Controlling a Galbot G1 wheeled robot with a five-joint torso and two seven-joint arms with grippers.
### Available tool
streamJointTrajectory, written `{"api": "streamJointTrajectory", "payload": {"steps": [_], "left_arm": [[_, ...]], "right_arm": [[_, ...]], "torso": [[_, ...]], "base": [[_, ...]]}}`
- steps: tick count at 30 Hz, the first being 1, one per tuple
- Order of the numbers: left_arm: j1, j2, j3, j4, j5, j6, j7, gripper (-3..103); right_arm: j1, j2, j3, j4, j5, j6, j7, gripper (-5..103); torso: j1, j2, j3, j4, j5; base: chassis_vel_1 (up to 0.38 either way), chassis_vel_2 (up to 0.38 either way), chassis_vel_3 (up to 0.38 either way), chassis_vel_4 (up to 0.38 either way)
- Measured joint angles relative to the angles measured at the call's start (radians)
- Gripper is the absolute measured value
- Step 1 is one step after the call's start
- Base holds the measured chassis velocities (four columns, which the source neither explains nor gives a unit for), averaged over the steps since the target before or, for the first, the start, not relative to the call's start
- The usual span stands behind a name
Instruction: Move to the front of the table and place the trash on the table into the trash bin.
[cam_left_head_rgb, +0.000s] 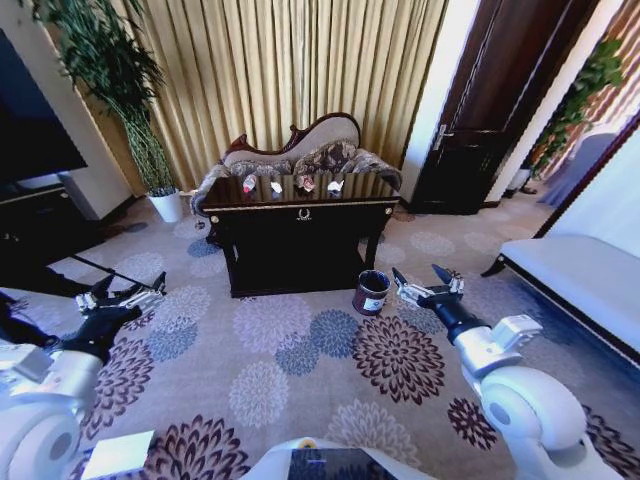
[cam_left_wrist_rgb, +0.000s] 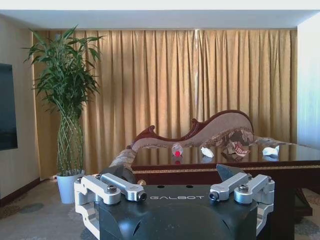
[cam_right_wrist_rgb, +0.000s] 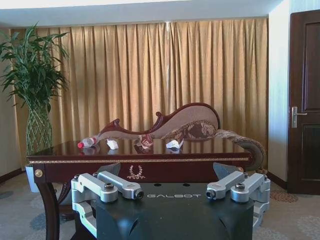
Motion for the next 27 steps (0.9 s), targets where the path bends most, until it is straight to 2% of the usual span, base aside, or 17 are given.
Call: {"api": "streamJointTrajectory", "payload": {"steps": [27], "left_arm": [[0.001,-0.001,-0.001,0.0,-0.003,-0.002,0.003,100]], "right_arm": [[0.001,0.004,-0.004,0.0,0.0,0.002,-0.006,100]], "torso": [[0.0,0.0,0.0,0.0,0.0001]], "base": [[-0.119,0.125,0.11,-0.118]]}}
